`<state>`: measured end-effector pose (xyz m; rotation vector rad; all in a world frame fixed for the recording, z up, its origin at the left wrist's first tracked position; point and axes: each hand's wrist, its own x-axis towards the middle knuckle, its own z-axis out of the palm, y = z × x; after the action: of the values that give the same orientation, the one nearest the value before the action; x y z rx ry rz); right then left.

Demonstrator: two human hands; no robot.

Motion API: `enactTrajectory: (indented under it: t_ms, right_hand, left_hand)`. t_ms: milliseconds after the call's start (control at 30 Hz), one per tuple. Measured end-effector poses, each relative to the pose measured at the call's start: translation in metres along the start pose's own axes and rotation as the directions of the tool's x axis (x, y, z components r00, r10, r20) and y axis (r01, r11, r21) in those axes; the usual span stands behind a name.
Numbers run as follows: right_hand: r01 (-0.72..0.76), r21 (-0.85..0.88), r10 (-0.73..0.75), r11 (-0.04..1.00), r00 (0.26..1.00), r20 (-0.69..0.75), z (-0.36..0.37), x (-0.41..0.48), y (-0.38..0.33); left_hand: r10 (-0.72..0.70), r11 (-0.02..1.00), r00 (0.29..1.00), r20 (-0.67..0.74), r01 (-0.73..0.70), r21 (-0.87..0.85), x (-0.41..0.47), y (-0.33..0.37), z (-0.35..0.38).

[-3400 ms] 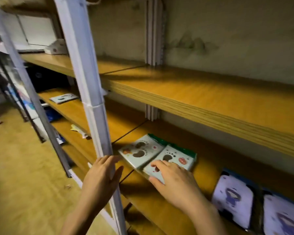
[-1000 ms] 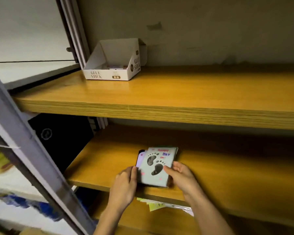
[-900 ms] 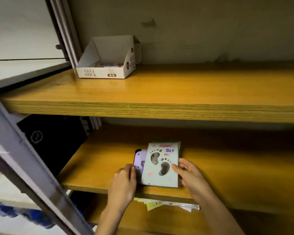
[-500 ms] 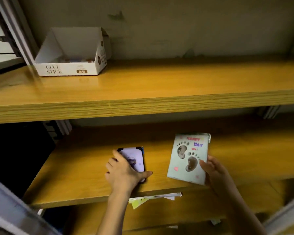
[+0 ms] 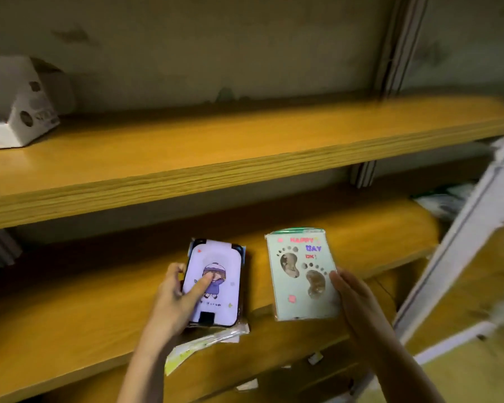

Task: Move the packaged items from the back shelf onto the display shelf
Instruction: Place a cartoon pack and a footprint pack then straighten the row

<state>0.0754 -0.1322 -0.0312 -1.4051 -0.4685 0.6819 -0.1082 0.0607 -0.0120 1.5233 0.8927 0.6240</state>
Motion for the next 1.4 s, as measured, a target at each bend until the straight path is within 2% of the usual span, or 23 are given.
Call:
enactTrajectory:
  t_ms: [133, 267, 500, 700, 900, 1100, 1400]
  right_hand:
    - [0.053, 0.029, -0.051, 0.998, 0.996, -0.069, -0.066, -0.014, -0.005]
    - [0.100, 0.043, -0.090, 0.994, 0.978, -0.188, -0.145, -0.037, -0.013]
    - [0.123, 0.083, -0.078, 0.989, 0.908, -0.412, -0.300, -0.089, -0.021]
    - [0.165, 0.111, -0.088, 0.980, 0.859, -0.504, -0.389, -0.118, -0.039]
    - [0.167, 0.132, -0.069, 0.977, 0.836, -0.544, -0.444, -0.105, -0.045]
    - [0.128, 0.101, -0.052, 0.987, 0.834, -0.549, -0.492, -0.051, -0.052]
    - [-0.017, -0.007, 0.013, 1.000, 0.923, -0.383, -0.555, 0.070, -0.084]
  left_hand:
    - [0.035, 0.992, 0.998, 0.060, -0.028, -0.125, -0.026, 0.020, 0.082]
    - [0.066, 0.983, 0.994, 0.086, -0.050, -0.177, -0.051, 0.034, 0.168]
    - [0.094, 0.980, 0.977, 0.189, -0.058, -0.190, -0.100, 0.046, 0.321]
    - [0.108, 0.985, 0.941, 0.320, -0.057, -0.166, -0.126, 0.062, 0.421]
    - [0.110, 0.988, 0.909, 0.402, -0.057, -0.141, -0.117, 0.077, 0.494]
    - [0.100, 0.987, 0.908, 0.407, -0.037, -0.159, -0.077, 0.086, 0.561]
    - [0.115, 0.971, 0.959, 0.259, -0.053, -0.233, 0.010, 0.128, 0.630]
